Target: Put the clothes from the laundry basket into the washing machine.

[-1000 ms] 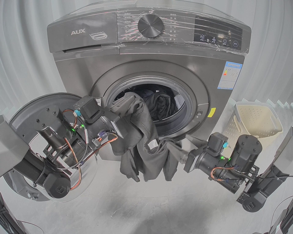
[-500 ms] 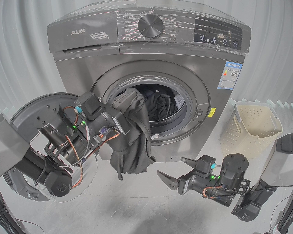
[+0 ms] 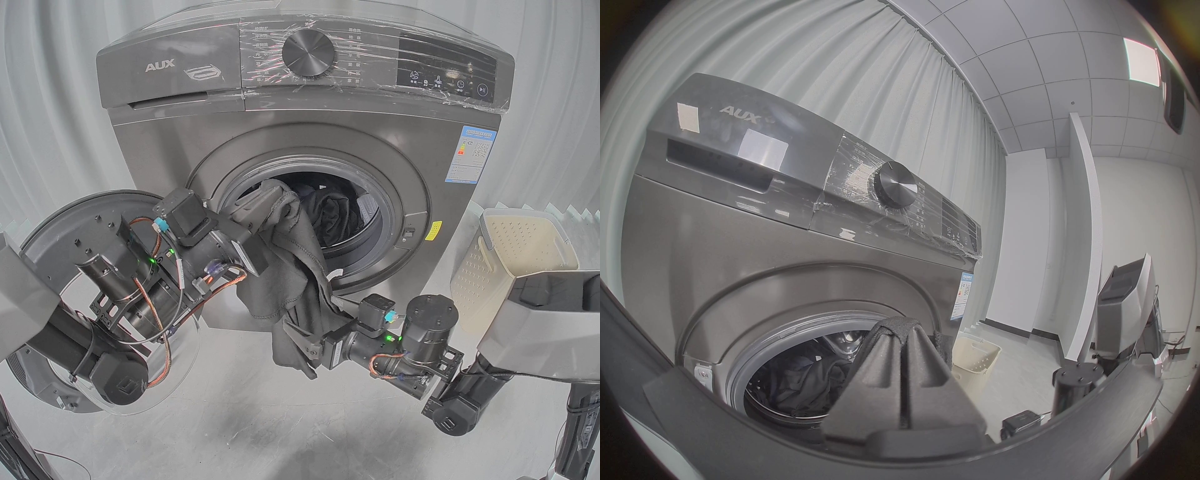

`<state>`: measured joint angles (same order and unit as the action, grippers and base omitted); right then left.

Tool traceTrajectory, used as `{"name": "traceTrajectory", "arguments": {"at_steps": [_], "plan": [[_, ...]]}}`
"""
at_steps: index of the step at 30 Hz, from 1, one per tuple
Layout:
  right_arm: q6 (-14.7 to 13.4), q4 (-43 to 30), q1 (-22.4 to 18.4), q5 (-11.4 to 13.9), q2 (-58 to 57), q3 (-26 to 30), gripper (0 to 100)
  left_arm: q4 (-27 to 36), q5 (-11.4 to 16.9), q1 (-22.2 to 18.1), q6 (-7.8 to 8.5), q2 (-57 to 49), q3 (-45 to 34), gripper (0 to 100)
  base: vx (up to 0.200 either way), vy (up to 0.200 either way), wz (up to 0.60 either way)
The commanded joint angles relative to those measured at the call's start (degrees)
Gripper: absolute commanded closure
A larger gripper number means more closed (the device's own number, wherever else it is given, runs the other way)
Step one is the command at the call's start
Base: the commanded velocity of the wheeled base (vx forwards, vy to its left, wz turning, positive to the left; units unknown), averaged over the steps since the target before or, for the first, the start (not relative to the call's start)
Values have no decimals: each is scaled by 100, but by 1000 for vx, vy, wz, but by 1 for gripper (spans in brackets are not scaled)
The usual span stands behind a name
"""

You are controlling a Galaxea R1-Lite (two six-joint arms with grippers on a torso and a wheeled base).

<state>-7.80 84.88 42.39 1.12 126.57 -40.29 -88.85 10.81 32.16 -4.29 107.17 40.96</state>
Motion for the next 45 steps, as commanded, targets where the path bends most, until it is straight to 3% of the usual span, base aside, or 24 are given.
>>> {"name": "traceTrajectory", "arguments": {"at_steps": [1,8,14,18,26,30,34,35,45], "plan": [[130,-7,-20,64,552,-471,0,-1,-9,71,-2,15,26,100,0,0,0],[191,-51,-2,90,939,-770,0,16,-18,203,-2,32,175,100,0,0,0],[200,-156,-29,-15,1449,-1482,0,16,-220,282,-2,41,219,100,0,0,0],[200,-244,-73,-279,1765,-1983,0,16,-238,291,-2,32,228,100,0,0,0],[183,-314,6,-332,1924,-2387,0,16,-299,291,-2,32,237,100,0,0,0],[112,-464,-46,-631,2073,-2695,0,16,-334,317,-10,23,290,100,0,0,0],[-20,-438,-99,-692,2108,-2756,0,8,-396,273,-10,41,281,100,0,0,0],[-37,-429,-108,-701,2064,-2730,100,8,-431,265,-10,50,281,100,0,0,0],[-99,-139,-591,-657,843,-1420,100,-1,-519,-342,-2,331,167,100,0,0,0]]}}
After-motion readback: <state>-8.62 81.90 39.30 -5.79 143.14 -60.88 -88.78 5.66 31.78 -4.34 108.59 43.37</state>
